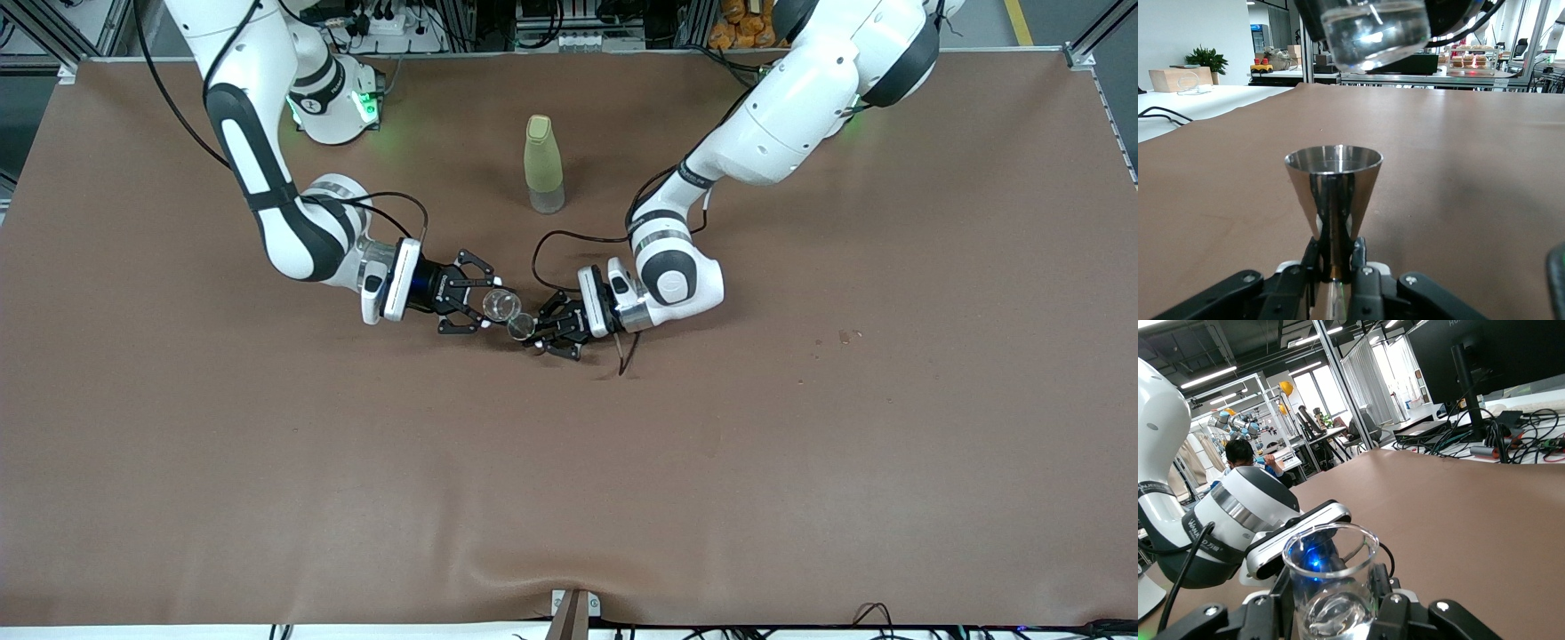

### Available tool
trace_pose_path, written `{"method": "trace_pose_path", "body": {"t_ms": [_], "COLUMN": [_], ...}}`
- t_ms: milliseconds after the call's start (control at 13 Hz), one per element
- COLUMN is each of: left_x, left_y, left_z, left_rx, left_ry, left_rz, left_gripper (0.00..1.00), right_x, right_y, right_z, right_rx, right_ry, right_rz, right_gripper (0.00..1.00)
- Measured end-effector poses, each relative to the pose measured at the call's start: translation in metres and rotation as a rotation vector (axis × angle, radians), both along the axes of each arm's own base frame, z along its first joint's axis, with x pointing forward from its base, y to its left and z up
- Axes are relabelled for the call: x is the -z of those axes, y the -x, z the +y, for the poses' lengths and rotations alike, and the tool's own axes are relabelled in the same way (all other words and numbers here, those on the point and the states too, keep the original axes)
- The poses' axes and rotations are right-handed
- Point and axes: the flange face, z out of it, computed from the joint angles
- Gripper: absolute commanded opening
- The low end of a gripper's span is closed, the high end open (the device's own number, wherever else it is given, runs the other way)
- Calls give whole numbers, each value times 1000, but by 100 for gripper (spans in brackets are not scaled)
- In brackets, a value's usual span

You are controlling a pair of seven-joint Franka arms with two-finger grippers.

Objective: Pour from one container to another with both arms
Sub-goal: 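Tilt the beaker with the right gripper over the jigger held by the left gripper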

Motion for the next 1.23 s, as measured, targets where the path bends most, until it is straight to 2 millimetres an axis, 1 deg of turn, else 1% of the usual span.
{"method": "trace_pose_path", "body": {"t_ms": [385,923,1231], "left_x": [-1,-2,-2], "left_y": [-1,-1,-2], "left_z": [-1,-1,0], "left_rx": [0,0,-4], "left_ry": [1,1,-7], "left_rz": [-3,-4,-5], "left_gripper": [0,0,0], "right_x": [-3,-1,2], "right_y": [7,9,13], "right_z": [14,14,14], "right_rx": [-4,41,55], "right_ry": [-68,-139,-160], "right_rz": [177,484,600], "right_gripper": [24,25,25]}}
